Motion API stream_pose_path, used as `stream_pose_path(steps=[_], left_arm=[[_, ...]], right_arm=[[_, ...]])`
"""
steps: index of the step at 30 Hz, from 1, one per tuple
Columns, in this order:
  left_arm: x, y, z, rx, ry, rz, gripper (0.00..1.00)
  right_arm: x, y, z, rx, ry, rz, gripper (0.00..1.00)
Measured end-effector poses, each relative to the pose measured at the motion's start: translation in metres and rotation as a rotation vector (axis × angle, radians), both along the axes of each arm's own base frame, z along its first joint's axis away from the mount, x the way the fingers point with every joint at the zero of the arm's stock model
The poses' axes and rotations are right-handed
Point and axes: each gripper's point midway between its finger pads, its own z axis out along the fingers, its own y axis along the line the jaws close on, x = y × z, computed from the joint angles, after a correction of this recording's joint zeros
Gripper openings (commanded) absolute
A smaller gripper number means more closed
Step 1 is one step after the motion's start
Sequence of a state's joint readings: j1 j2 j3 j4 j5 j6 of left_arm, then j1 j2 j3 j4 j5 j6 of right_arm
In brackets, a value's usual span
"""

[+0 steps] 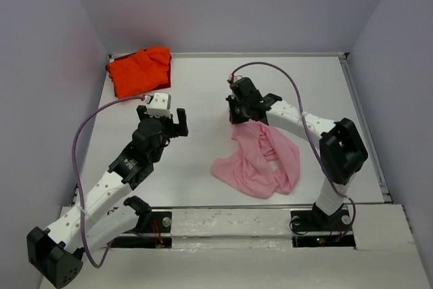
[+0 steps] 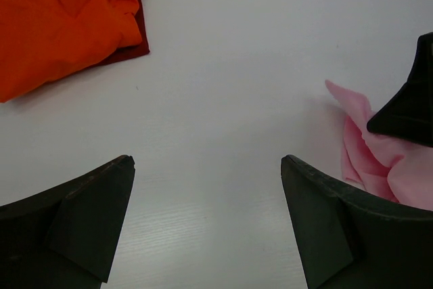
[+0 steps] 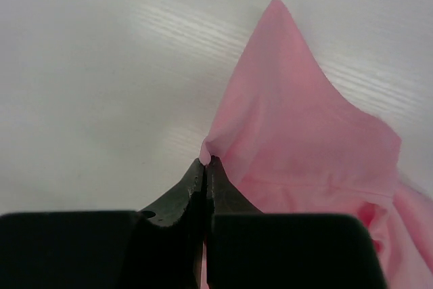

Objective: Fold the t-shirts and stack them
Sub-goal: Flatten out the crumpled T-shirt at the center of the board.

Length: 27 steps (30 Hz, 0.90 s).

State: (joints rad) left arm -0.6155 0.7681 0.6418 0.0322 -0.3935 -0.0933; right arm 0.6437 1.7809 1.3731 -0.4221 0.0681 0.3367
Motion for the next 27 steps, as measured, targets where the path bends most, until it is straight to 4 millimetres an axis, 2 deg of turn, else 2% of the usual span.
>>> stream_pose_path(steps=[4,8,11,13,14,16,17,20,27], left_arm=[[0.0,0.0,0.0,0.0,0.0,0.001,0.99],[0.0,0.0,0.0,0.001,0.0,0.002,0.99],[0.0,0.001,0.0,0.001,0.0,0.004,0.99],[0.0,0.001,0.0,0.001,-0.001,0.004,0.99],[0.0,0.001,0.0,0.001,-0.001,0.004,0.99],[0.0,0.001,0.0,0.001,-0.001,0.004,0.99],[0.0,0.001,0.0,0.001,-0.001,0.004,0.99],[0.0,0.001,0.001,-0.001,-0.004,0.007,0.99],[-0.001,0.005,0.005,-0.005,-0.017,0.023,0.99]], right_arm=[[-0.029,0.039,-0.01,-0.015,0.018,0.08,0.0],[-0.068,0.081,-0.049,-0.055,0.078,0.161,0.0],[-0.095,0.098,-0.089,-0.105,0.141,0.201,0.02],[-0.1,0.118,-0.088,-0.074,0.125,0.215,0.26],[-0.101,0.126,-0.091,-0.064,0.122,0.221,0.43],[-0.102,0.137,-0.09,-0.035,0.12,0.216,0.54],[-0.102,0.141,-0.09,-0.028,0.112,0.222,0.62],[-0.101,0.14,-0.087,-0.033,0.097,0.221,0.65],[-0.092,0.133,-0.078,-0.111,0.075,0.225,0.66]])
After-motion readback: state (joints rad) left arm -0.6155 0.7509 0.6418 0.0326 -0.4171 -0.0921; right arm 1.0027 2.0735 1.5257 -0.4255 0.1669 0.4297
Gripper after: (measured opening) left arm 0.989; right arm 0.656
